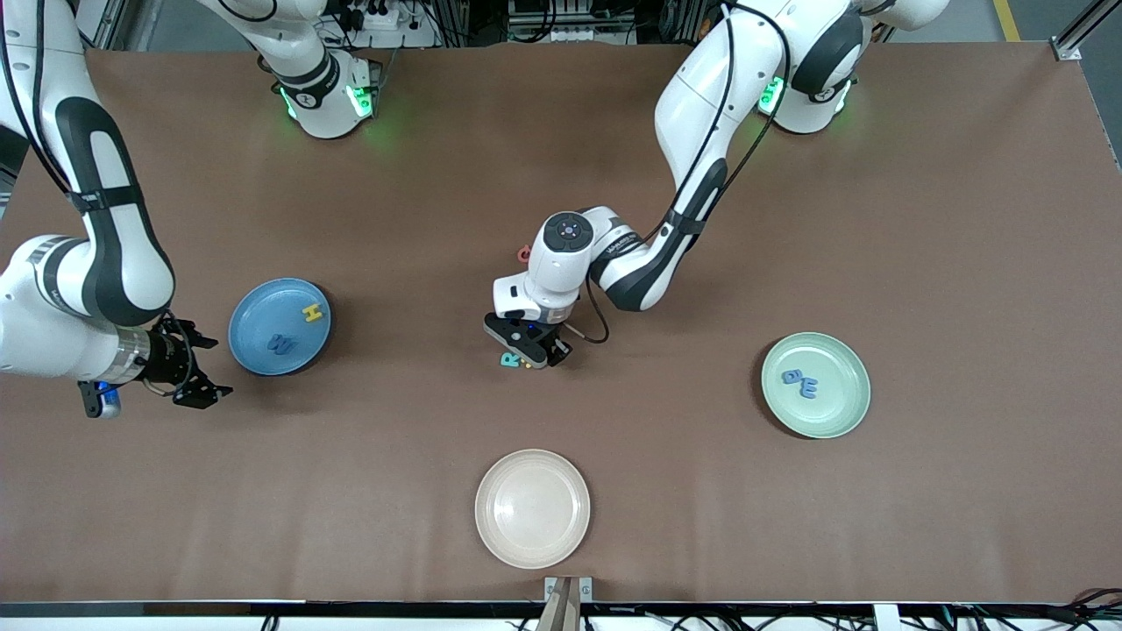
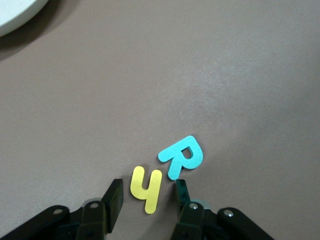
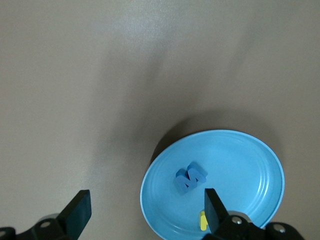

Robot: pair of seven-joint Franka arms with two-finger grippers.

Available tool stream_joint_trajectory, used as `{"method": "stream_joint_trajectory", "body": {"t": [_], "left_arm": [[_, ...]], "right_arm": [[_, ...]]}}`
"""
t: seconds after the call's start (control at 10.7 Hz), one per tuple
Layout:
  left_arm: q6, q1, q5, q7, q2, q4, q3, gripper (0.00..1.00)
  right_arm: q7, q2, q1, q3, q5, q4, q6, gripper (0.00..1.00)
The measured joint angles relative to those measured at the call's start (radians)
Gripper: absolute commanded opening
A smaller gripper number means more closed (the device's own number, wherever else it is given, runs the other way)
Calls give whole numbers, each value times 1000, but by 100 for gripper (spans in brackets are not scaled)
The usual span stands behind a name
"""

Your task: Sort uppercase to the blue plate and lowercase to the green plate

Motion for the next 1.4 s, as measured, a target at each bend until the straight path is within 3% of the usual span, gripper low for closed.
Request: {"method": "stream_joint_trajectory", "body": {"t": [0.66, 0.94, 1.4], "left_arm": [[-6, -5, 33, 2, 0, 3, 26, 46], [-10, -7, 33, 2, 0, 5, 26, 38], [-15, -10, 33, 2, 0, 8, 27, 35]], "right_arm": [[0, 0, 1, 0, 0, 0, 0, 100], [0, 0, 1, 0, 0, 0, 0, 100], [0, 0, 2, 1, 0, 0, 0, 100]]}}
